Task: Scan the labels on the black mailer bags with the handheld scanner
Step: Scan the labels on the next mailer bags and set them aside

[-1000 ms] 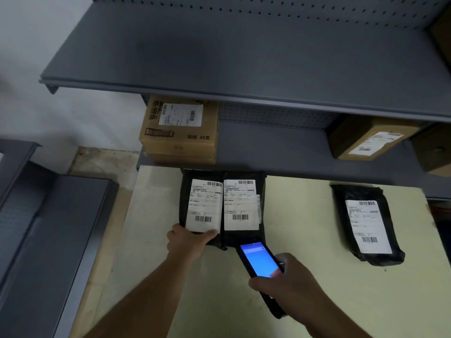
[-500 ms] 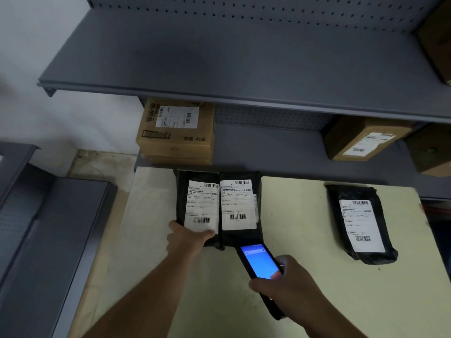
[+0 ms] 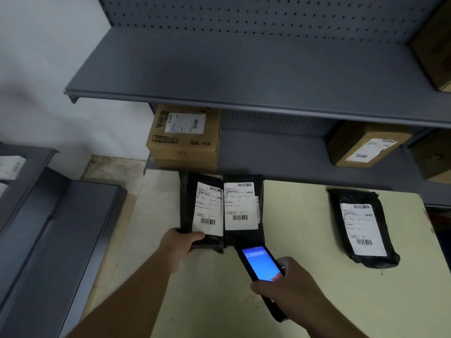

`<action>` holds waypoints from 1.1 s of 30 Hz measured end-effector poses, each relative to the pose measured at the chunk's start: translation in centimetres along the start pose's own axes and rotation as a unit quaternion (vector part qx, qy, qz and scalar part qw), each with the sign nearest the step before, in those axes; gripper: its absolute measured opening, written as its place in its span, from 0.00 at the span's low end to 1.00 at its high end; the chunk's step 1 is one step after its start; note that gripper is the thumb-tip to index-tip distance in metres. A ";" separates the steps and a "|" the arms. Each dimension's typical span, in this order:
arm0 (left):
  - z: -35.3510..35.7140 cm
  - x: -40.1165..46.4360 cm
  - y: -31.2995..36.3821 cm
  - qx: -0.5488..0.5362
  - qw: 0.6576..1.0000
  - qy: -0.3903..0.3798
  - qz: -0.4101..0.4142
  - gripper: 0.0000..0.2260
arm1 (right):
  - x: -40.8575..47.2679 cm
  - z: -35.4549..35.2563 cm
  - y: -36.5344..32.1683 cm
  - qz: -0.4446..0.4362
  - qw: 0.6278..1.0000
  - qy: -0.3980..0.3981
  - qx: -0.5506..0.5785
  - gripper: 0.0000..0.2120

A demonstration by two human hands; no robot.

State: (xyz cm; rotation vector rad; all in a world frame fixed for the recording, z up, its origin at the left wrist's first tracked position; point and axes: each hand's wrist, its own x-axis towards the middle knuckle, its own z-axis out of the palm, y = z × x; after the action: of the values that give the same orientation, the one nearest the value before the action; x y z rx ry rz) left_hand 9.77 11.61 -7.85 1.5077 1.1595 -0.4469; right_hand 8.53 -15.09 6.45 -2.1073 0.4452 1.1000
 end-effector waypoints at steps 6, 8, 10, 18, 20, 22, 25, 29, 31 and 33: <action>-1.5 -0.3 -0.9 -0.074 0.997 0.007 0.018 0.22 | -0.7 -0.5 0.4 -0.008 1.000 -0.011 0.009 0.24; -1.9 -0.6 -1.1 -0.100 0.994 0.022 0.031 0.27 | -0.9 -0.6 0.3 -0.013 1.000 -0.016 0.010 0.24; -2.1 -1.2 -1.0 -0.118 0.991 0.034 0.058 0.31 | -1.1 -0.7 0.1 -0.021 1.000 -0.016 0.008 0.23; -0.9 -3.8 0.7 -0.130 0.979 0.005 0.159 0.36 | -2.0 -1.6 -1.9 -0.066 0.998 -0.003 -0.002 0.23; -0.1 -4.3 0.9 -0.140 0.976 -0.009 0.167 0.35 | -2.0 -1.9 -2.2 -0.072 0.997 0.007 -0.005 0.24; 0.8 -4.6 1.0 -0.142 0.975 -0.021 0.172 0.34 | -1.9 -2.4 -2.5 -0.077 0.997 0.017 -0.001 0.24; 2.1 -5.0 1.1 -0.122 0.976 -0.030 0.177 0.33 | -2.0 -3.0 -2.7 -0.077 0.997 0.024 0.000 0.25; 3.3 -5.5 1.1 -0.116 0.976 -0.037 0.183 0.34 | -2.1 -3.4 -2.5 -0.076 0.997 0.024 -0.004 0.25; 3.7 -5.7 1.0 -0.118 0.975 -0.039 0.184 0.34 | -2.1 -3.4 -2.3 -0.076 0.997 0.024 -0.007 0.25; 4.0 -5.8 0.9 -0.121 0.974 -0.043 0.185 0.34 | -2.1 -3.4 -2.1 -0.077 0.997 0.026 -0.007 0.26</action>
State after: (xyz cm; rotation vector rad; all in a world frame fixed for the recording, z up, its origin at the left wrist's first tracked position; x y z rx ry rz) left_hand 9.18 5.68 -4.02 1.4335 0.8088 -0.1099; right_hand 10.48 -16.15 10.41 -2.1467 0.2943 0.9641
